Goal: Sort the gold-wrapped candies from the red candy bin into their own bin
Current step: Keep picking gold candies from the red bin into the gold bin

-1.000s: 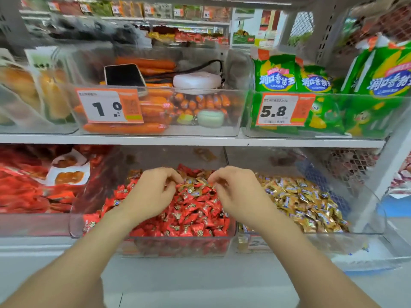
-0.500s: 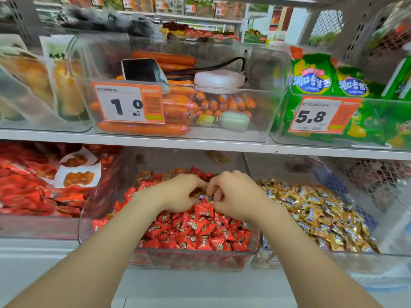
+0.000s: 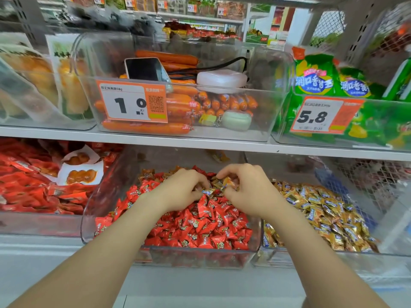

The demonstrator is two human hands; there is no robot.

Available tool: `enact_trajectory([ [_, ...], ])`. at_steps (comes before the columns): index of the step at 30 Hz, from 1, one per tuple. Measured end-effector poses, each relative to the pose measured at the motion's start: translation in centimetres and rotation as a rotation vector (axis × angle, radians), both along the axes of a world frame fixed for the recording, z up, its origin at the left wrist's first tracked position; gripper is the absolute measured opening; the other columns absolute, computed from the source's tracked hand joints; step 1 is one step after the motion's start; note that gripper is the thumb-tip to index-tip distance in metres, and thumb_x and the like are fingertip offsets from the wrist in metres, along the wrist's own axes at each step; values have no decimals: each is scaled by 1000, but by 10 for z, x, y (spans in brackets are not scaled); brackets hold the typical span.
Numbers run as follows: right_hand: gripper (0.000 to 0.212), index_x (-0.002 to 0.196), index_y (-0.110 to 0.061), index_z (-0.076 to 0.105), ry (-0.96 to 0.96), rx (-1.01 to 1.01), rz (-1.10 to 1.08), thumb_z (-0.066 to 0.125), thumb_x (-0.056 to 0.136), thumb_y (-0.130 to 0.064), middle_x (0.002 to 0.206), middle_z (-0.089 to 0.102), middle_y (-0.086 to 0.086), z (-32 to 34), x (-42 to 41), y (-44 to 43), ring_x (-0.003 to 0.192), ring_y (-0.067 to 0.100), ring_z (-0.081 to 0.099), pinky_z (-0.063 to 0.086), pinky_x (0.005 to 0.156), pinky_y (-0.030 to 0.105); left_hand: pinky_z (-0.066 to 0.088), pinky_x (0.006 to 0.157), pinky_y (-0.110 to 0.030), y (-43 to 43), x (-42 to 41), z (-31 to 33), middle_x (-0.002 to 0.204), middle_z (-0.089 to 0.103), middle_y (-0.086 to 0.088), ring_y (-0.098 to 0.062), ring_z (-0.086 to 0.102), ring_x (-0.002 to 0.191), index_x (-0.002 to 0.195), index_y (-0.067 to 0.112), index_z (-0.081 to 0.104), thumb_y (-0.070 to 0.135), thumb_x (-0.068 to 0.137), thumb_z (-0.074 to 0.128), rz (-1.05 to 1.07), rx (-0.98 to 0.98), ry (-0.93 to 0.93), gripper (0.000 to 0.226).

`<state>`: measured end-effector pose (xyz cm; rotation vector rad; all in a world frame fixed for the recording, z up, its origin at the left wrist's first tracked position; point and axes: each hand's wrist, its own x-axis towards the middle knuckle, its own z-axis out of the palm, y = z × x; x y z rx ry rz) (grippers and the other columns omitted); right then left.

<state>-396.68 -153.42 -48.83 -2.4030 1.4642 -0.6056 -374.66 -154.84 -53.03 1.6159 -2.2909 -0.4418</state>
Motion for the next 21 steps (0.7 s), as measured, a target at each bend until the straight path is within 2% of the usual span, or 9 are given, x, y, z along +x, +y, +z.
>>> enact_trajectory([
  [2, 21, 113, -30, 75, -14, -25, -9, 73, 93, -21, 81, 71, -7, -1, 0, 0, 75, 5, 62, 52, 79, 28, 53, 84, -27, 3, 5, 7, 94, 69, 13, -2, 66, 84, 121, 30, 74, 25, 96, 75, 30, -20, 86, 25],
  [4, 20, 113, -30, 74, -47, -41, -14, 72, 96, -20, 90, 71, -12, -1, 1, -1, 79, 2, 59, 51, 80, 28, 56, 82, -31, 7, 12, 12, 90, 71, 10, -3, 67, 76, 122, 26, 75, 27, 98, 72, 93, -69, 147, 24],
  [7, 34, 122, -26, 73, -41, -33, 2, 60, 98, -5, 99, 71, -10, 0, 4, 0, 88, 4, 63, 52, 87, 27, 58, 80, -36, 15, 24, 19, 83, 74, 8, -3, 68, 72, 118, 21, 74, 25, 105, 61, 134, -75, 166, 19],
  [10, 51, 125, -23, 73, 51, -21, 46, 48, 92, 6, 106, 66, -6, 2, 10, 2, 103, 12, 61, 51, 95, 28, 49, 61, -30, 24, 31, 24, 71, 65, 10, 1, 59, 57, 98, 15, 69, 23, 109, 49, 163, -35, 158, 23],
  [12, 45, 122, -21, 74, 73, -27, 56, 46, 94, 1, 106, 62, -7, 2, 15, 3, 106, 15, 59, 47, 96, 26, 38, 51, -28, 30, 33, 28, 66, 56, 12, -5, 48, 48, 96, 10, 65, 24, 107, 42, 206, 19, 229, 29],
  [15, 34, 119, -23, 75, 142, -38, 81, 52, 98, -9, 115, 69, -3, -4, 24, 2, 110, 19, 64, 53, 97, 35, 44, 62, -39, 38, 37, 33, 68, 58, 4, -18, 55, 62, 83, 11, 59, 45, 101, 38, 209, 23, 199, 44],
  [18, 23, 118, -28, 74, 203, -27, 66, 61, 100, -24, 116, 72, -2, -13, 34, -4, 107, 23, 67, 58, 92, 44, 42, 64, -40, 40, 42, 34, 59, 49, -1, -18, 50, 57, 65, 14, 44, 59, 106, 39, 249, -26, 101, 61],
  [21, 29, 126, -30, 71, 205, 19, 38, 67, 97, -30, 120, 72, 3, -19, 44, -12, 109, 27, 69, 59, 93, 48, 37, 59, -35, 36, 45, 31, 53, 48, -2, -15, 50, 51, 62, 8, 48, 41, 109, 45, 323, -90, 129, 57],
])
